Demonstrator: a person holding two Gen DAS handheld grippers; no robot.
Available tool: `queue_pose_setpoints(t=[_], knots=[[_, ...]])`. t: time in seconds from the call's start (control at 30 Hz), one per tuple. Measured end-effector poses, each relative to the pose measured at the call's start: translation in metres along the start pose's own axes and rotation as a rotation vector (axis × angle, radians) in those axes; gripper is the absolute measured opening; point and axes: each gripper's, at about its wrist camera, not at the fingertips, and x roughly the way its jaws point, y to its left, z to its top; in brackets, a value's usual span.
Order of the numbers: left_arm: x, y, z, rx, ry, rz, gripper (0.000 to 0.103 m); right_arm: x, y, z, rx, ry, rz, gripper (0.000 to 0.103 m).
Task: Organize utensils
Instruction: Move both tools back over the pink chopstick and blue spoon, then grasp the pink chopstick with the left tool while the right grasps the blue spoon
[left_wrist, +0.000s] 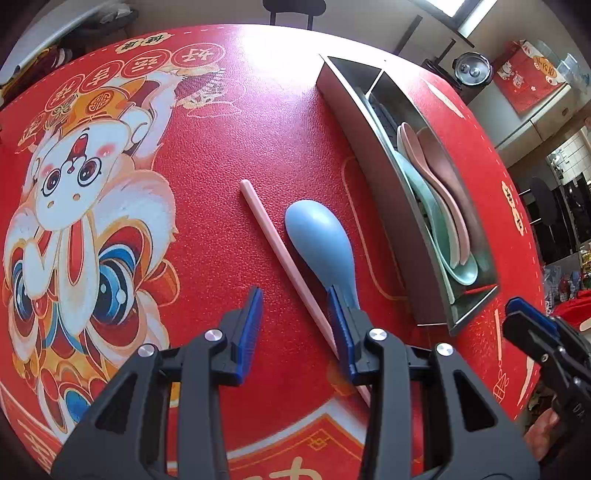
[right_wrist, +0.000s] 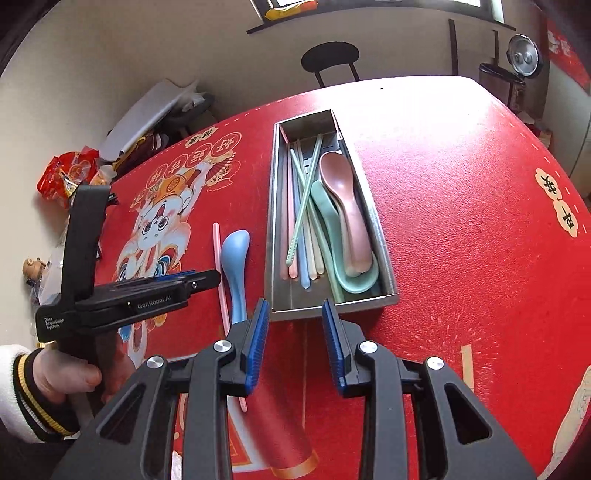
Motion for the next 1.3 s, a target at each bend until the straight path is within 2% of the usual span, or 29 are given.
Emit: queue_pose_setpoints(t=[0.37, 0.4, 0.43, 0.47, 0.57, 0.83, 1.0, 1.2, 1.3], knots=[[0.007, -0.027, -0.002, 0.128, -0.023, 0.127, 0.038, 0.001, -0.007, 0.010, 0.011, -0.009, -0.009, 0.030], [0.007, -0.028, -0.002, 0.136, -0.024, 0.136, 0.035, 0.002, -0.005, 0.011, 0.007, -0.006, -0.007, 0.030], [0.006, -0.027, -0.002, 0.141, -0.026, 0.156, 0.024, 0.003, -0.004, 0.011, 0.002, -0.002, -0.004, 0.030], [0.006, -0.024, -0.002, 0.135, -0.026, 0.164, 0.019, 0.004, -0.001, 0.012, -0.005, 0.003, -0.001, 0.030], [0.003, -0.008, 0.001, 0.093, -0.013, 0.109, 0.016, 0.008, 0.010, 0.014, -0.042, 0.018, 0.011, 0.030], [-0.008, 0.040, -0.004, 0.032, -0.018, 0.087, 0.011, 0.041, 0.061, 0.025, -0.211, 0.117, 0.023, 0.030], [-0.016, 0.068, -0.009, -0.010, -0.031, 0.091, 0.011, 0.078, 0.087, 0.030, -0.273, 0.214, -0.033, 0.030], [-0.024, 0.095, -0.012, -0.081, -0.051, 0.064, 0.011, 0.119, 0.103, 0.033, -0.303, 0.326, -0.148, 0.030], [-0.026, 0.102, -0.015, -0.095, -0.060, 0.048, 0.011, 0.130, 0.104, 0.035, -0.300, 0.345, -0.201, 0.030]])
